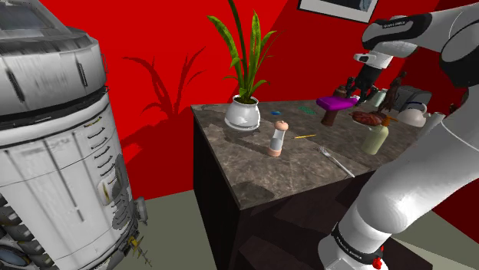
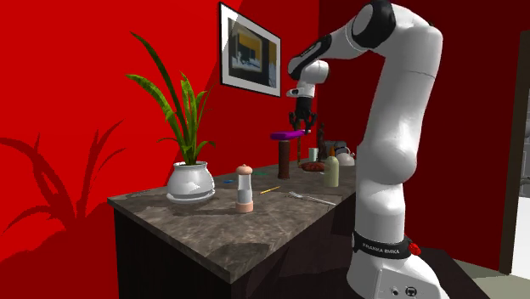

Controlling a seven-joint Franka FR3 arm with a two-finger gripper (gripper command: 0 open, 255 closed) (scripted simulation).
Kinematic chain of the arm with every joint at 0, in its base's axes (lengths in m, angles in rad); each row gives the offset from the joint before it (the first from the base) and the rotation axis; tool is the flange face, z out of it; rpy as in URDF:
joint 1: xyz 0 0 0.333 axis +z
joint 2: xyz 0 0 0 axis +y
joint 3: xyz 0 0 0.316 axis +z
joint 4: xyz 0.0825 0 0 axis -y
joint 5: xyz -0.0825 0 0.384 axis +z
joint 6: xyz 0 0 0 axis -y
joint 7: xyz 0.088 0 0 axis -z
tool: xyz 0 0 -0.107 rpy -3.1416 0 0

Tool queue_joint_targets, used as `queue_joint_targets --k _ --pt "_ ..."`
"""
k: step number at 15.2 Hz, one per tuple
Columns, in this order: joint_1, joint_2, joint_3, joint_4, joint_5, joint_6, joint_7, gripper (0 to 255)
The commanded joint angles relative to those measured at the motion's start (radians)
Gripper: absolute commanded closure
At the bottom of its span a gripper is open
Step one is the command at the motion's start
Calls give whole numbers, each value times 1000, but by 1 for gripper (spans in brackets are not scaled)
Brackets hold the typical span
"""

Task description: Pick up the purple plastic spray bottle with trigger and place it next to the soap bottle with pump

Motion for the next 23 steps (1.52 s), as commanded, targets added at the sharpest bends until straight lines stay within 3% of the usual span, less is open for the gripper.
queue_joint_targets --k 1,3,4,7,11,23 --pt "20 121 -86 87 93 -10 -96 255" --pt "3 279 -162 184 232 -38 -214 255" --pt "-31 364 -181 237 308 -61 -273 255" --pt "-210 571 -144 415 484 -145 -390 255" --pt "-479 793 -46 722 640 -275 -446 255" --pt "-406 781 -50 522 635 -107 -481 255"
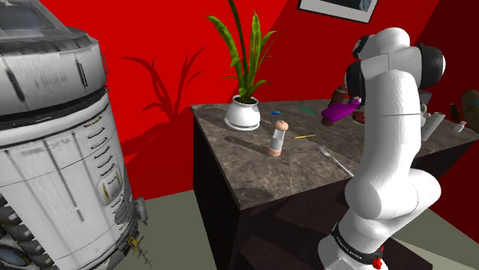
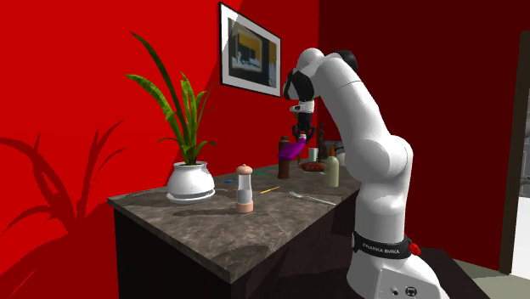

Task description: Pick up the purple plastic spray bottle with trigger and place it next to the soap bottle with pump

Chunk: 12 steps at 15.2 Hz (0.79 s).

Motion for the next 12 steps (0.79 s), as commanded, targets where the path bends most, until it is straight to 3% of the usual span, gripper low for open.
queue_joint_targets --k 1,12 --pt "6 2 1 -24 3 23 -6 255" --pt "29 27 17 -146 32 151 -42 255"
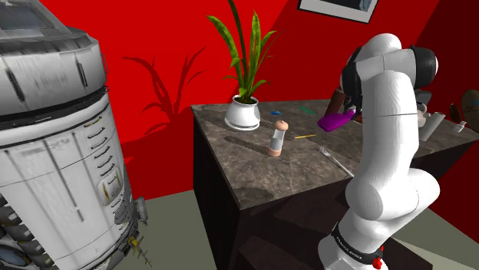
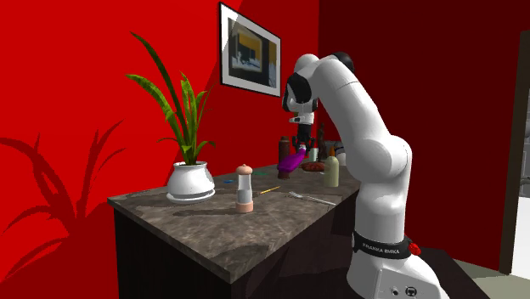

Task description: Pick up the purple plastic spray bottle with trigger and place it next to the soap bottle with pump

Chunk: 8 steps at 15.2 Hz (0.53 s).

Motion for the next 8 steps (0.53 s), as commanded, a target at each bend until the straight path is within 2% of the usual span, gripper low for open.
queue_joint_targets --k 1,8 --pt "0 7 4 -18 8 22 -9 255" --pt "-1 36 25 -74 38 94 -34 255"
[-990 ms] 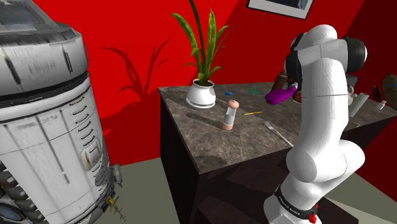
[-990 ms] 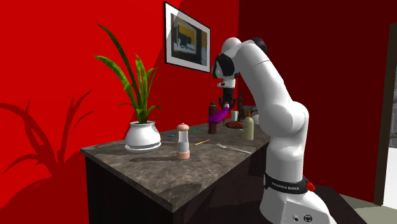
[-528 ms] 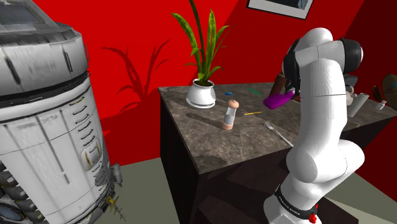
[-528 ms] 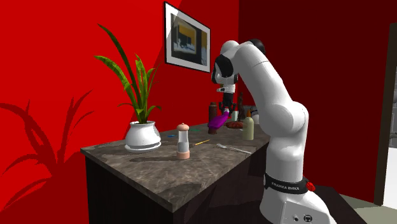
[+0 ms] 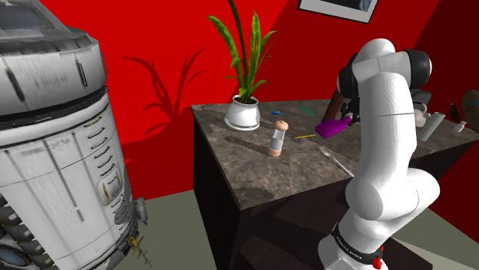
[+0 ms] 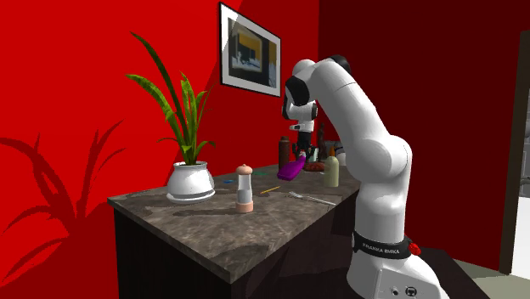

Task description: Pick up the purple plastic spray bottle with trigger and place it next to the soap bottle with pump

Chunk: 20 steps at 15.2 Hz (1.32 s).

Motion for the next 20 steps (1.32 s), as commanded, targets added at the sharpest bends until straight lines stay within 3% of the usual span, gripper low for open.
queue_joint_targets --k 1,20 --pt "0 9 6 -17 10 22 -8 255" --pt "-40 124 92 -97 117 189 -82 255"
